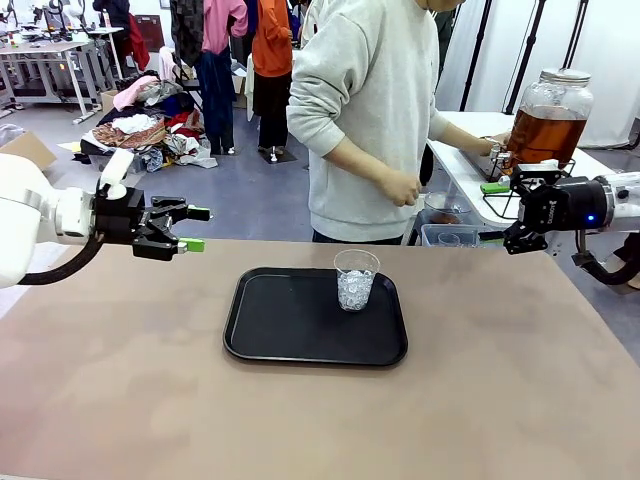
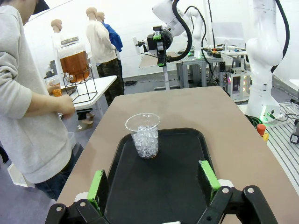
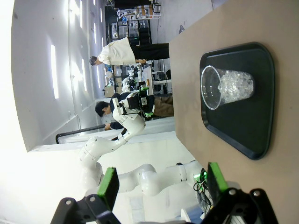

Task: Pour the drink into the iced cup.
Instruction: Pick up the iced cup indicated by the human and present it to them.

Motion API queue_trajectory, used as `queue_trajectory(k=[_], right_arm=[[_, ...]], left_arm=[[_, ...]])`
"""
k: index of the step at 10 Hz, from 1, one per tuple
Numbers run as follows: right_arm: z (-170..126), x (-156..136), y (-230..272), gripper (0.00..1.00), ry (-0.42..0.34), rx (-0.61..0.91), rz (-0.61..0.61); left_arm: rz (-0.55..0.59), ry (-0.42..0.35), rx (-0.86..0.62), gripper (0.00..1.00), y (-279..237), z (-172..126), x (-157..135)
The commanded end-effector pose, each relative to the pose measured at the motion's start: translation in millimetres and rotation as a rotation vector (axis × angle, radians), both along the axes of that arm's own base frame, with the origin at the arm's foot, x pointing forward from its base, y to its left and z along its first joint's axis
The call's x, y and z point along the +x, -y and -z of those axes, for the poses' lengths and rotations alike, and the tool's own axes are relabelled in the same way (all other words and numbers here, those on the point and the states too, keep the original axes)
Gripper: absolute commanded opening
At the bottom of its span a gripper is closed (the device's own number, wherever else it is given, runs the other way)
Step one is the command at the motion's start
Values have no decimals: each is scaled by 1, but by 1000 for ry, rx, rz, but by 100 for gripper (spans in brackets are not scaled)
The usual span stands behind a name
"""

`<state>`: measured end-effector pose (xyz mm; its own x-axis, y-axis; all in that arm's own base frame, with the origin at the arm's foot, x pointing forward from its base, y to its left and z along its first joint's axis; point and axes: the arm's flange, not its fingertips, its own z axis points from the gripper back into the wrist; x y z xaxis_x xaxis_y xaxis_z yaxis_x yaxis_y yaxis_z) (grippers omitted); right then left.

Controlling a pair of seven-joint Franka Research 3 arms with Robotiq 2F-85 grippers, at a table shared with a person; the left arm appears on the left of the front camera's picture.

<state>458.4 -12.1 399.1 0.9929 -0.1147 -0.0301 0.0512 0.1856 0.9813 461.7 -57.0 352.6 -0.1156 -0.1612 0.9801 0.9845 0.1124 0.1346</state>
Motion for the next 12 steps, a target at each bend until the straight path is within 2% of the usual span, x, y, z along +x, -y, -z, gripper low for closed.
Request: queue_trajectory(k=[1,12], right_arm=[[-2,-1,0,100,3,1,1],[-2,-1,0,100,3,1,1]], left_arm=[[0,4,0,100,0,-1,0],[0,4,0,100,0,-1,0]])
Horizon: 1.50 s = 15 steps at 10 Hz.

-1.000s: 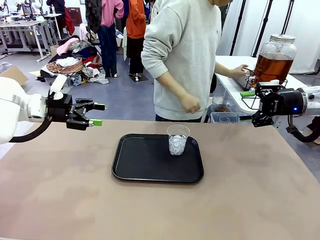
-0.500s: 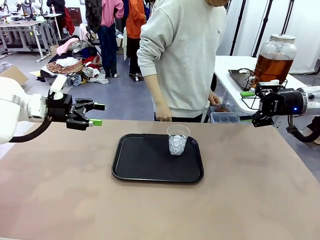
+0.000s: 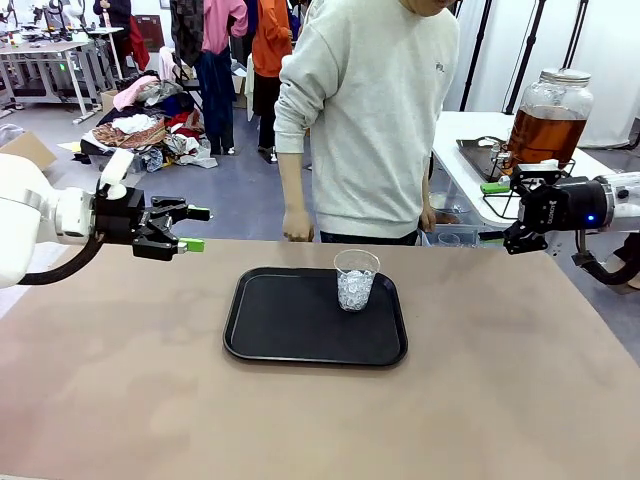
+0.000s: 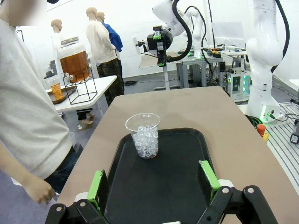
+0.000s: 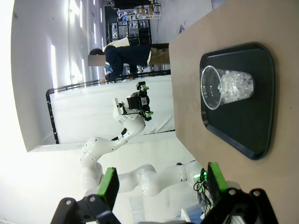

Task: Pour the drink into the iced cup.
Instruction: Pick up the iced cup indicated by the human and present it to them.

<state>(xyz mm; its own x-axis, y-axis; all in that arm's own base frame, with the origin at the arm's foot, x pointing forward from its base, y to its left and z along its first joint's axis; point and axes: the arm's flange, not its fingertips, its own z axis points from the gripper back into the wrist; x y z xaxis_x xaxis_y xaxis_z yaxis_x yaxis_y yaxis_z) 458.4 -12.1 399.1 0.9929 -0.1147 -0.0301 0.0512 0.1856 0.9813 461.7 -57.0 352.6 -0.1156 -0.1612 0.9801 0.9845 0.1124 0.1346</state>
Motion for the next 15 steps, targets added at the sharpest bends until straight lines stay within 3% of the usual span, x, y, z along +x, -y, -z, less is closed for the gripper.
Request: queue_trajectory(k=[1,15], right_arm=[[-2,-1,0,100,3,1,1],[-2,-1,0,100,3,1,1]], left_arm=[[0,4,0,100,0,-1,0],[0,4,0,100,0,-1,0]])
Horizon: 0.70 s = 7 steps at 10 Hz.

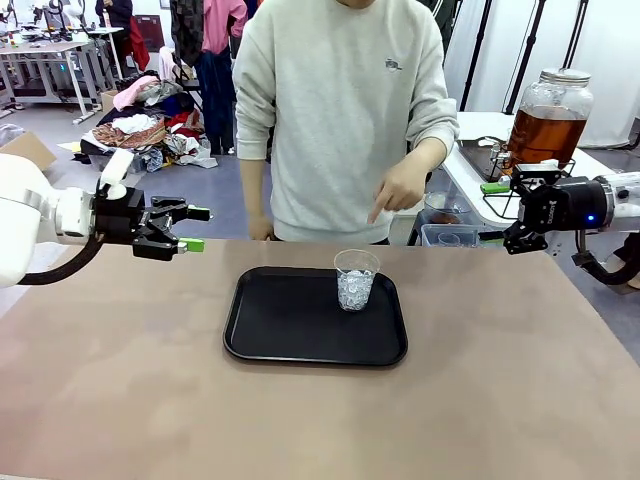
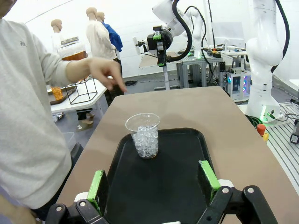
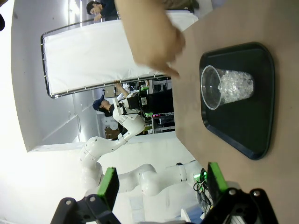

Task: Pour the drink into the iced cup.
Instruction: Pick up the iced cup indicated by the human and present it to them.

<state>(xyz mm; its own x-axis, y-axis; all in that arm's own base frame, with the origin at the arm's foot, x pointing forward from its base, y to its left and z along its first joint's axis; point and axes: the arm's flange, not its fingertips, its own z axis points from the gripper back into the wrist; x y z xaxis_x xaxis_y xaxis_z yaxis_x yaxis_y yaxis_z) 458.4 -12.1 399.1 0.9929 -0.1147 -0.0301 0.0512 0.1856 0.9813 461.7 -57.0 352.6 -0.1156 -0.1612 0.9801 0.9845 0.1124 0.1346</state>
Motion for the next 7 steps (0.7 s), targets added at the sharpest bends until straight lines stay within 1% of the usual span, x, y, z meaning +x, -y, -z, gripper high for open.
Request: queue_trajectory(k=[1,7], right_arm=[[-2,-1,0,100,3,1,1],[-2,-1,0,100,3,1,1]], left_arm=[[0,4,0,100,0,-1,0],[0,4,0,100,0,-1,0]])
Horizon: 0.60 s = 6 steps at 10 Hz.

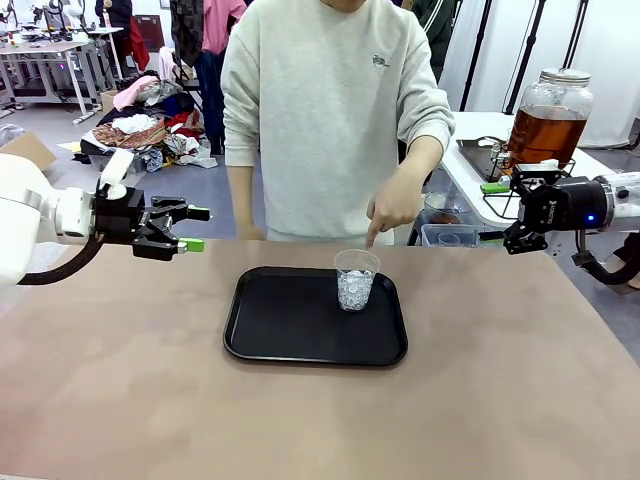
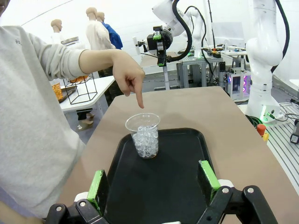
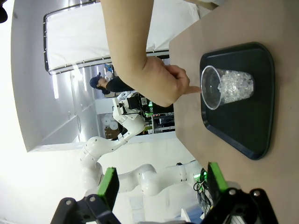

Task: Pour the drink into the iced cup.
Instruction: Pick up the iced cup indicated by the human and present it to them.

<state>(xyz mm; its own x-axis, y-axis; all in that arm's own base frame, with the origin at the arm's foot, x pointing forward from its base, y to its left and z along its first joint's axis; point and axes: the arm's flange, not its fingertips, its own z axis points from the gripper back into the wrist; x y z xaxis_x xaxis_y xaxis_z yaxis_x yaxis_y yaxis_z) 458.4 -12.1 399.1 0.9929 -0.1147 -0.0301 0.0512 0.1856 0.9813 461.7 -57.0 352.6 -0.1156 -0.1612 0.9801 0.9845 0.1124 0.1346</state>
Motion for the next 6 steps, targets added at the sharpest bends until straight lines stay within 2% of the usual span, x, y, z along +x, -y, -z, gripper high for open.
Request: queue_trajectory(k=[1,6], right_arm=[[-2,-1,0,100,3,1,1],[-2,-1,0,100,3,1,1]], left_arm=[[0,4,0,100,0,-1,0],[0,4,0,100,0,-1,0]])
